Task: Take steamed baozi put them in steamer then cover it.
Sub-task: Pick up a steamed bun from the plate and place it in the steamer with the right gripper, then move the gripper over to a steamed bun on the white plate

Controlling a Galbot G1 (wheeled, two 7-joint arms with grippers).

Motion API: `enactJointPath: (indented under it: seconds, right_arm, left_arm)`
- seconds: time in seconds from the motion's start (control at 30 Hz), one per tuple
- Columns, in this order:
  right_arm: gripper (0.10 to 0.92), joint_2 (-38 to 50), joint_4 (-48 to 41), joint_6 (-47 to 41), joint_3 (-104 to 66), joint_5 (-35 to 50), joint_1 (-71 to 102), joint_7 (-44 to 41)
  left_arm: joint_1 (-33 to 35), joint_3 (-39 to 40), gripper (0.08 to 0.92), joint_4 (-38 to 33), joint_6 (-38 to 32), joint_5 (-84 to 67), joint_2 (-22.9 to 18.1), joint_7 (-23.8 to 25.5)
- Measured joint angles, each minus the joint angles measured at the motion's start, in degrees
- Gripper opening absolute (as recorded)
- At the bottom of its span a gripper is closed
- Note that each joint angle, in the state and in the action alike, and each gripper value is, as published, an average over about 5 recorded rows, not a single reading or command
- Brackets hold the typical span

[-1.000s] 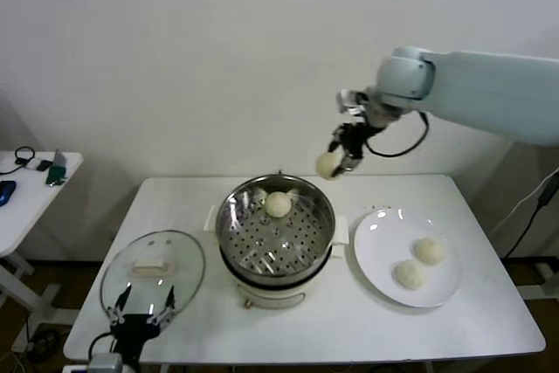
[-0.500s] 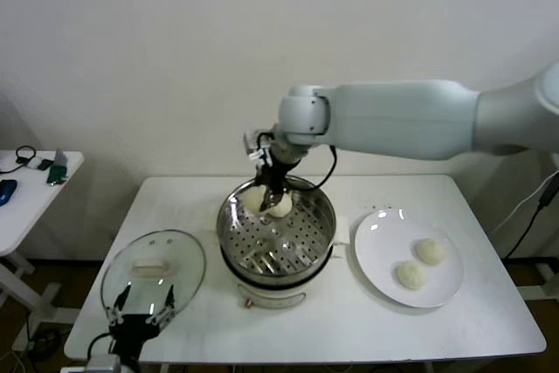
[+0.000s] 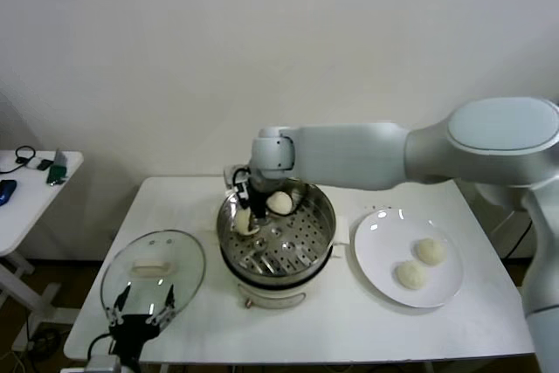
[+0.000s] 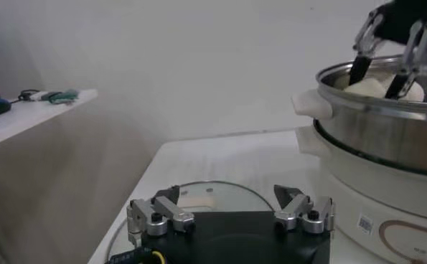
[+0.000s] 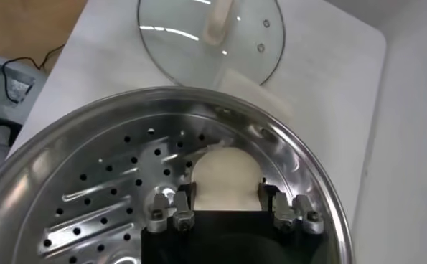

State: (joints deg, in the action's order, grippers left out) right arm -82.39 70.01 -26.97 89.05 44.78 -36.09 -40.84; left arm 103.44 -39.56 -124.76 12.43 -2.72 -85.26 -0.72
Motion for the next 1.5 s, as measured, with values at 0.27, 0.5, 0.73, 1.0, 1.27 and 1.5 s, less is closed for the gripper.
enactJointPath:
  seconds: [0.27, 0.5, 0.73, 1.0, 1.27, 1.5]
  right_arm:
    - [0.816, 3.0, 1.7, 2.7, 0.9, -0.1, -3.7, -2.9]
    - [0.823, 12.7, 7.9, 7.8, 6.9, -0.8, -14.6, -9.2]
    - [0.823, 26.5, 17.1, 10.2, 17.5, -4.9, -23.9, -11.7]
    - [0.823, 40.7, 22.0, 9.9, 22.5, -13.3, -21.7, -10.0]
    - [0.823, 47.4, 20.6, 8.8, 16.5, -20.4, -9.5, -7.8]
    - [0.823, 49.4, 17.2, 8.0, 9.3, -24.1, 1.1, -6.1]
  left_arm:
    - [-0.1, 0.4, 0.823, -0.3, 0.5, 0.2, 0.0, 0.2]
    - [-0.2, 0.9, 0.823, -0.1, 0.8, 0.8, 0.1, 0.7]
    - [-0.4, 1.4, 0.823, 0.1, 1.1, 1.0, 0.6, 1.0]
    - [-0.4, 1.8, 0.823, -0.1, 1.2, 1.3, 0.6, 1.1]
    - [0.4, 1.4, 0.823, -0.3, 1.0, 1.6, 0.4, 1.0]
    - [0.6, 1.2, 0.823, 0.2, 0.8, 1.9, -0.2, 0.8]
